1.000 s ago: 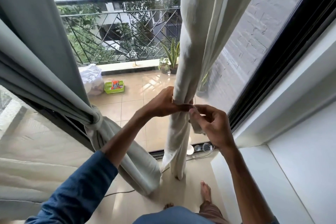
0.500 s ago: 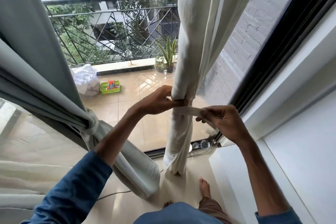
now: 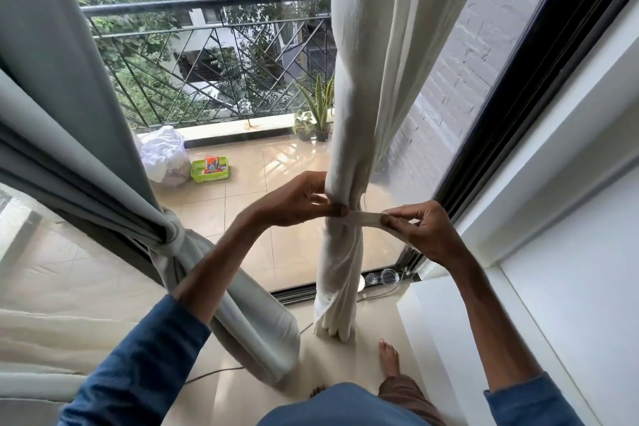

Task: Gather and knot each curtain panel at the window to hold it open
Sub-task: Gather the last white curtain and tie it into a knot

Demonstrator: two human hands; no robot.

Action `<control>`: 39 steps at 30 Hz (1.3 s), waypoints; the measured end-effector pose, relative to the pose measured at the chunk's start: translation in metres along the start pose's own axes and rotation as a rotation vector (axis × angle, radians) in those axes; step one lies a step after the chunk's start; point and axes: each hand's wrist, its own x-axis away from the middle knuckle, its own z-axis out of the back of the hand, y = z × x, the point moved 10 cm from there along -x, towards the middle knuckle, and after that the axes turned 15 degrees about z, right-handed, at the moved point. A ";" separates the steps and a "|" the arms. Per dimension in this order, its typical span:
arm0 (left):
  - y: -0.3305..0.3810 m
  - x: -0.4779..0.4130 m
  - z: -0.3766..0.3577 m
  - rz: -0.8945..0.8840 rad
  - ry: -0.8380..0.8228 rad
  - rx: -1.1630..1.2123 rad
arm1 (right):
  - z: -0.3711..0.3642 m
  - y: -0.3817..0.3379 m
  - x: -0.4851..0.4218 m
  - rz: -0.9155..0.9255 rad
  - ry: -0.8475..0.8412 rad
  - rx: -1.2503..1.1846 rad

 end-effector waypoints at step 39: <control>0.007 0.007 -0.009 -0.153 0.209 -0.576 | -0.081 0.019 -0.020 -0.151 -0.268 -0.439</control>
